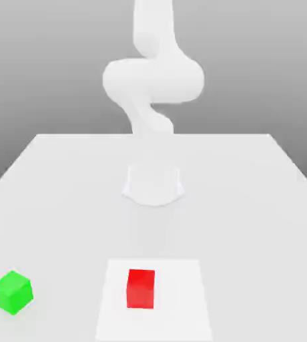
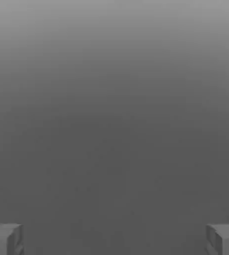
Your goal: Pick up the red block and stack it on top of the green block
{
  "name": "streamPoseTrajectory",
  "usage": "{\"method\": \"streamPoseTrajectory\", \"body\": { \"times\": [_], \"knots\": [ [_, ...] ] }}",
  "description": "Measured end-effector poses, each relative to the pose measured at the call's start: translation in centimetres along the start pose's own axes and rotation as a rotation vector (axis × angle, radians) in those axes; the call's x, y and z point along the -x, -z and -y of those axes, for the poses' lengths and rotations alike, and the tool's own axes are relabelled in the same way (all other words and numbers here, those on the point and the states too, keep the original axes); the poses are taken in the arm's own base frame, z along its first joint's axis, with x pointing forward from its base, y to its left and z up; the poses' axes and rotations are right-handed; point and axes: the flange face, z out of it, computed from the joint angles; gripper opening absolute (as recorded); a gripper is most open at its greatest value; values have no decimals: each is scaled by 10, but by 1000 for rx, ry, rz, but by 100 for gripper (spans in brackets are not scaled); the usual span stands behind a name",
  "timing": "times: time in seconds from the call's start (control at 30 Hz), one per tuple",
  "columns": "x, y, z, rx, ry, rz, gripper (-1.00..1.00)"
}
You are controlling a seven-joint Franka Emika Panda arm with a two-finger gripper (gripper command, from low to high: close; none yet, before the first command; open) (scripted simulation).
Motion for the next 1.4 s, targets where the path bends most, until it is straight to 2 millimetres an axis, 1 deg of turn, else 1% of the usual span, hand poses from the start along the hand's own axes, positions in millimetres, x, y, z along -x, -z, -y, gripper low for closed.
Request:
{"method": "streamPoseTrajectory", "body": {
  "times": [0.07, 0.17, 0.27, 0.33, 0.43, 0.5, 0.6, 0.67, 0.73, 0.87, 0.9, 1.07, 1.1, 1.17, 1.33, 1.4],
  "knots": [
    [5, -50, -9, 52, -4, 49, 0],
    [18, -117, -27, 127, -9, 119, 0],
    [37, -178, -51, 200, -14, 188, 0],
    [53, -215, -71, 249, -18, 234, 0],
    [81, -265, -104, 323, -23, 302, 0],
    [102, -294, -129, 373, -27, 347, 0],
    [137, -331, -169, 447, -34, 415, 0],
    [162, -350, -197, 497, -38, 460, 0],
    [178, -367, -214, 518, -38, 480, 0],
    [200, -399, -236, 525, -38, 487, 0],
    [204, -406, -241, 525, -38, 487, -100],
    [204, -406, -241, 525, -38, 487, -100],
    [207, -409, -243, 525, -38, 487, -100],
    [202, -402, -238, 525, -38, 487, -100],
    [178, -365, -217, 528, -48, 484, -100],
    [145, -362, -234, 564, -196, 444, -100]
  ]
}}
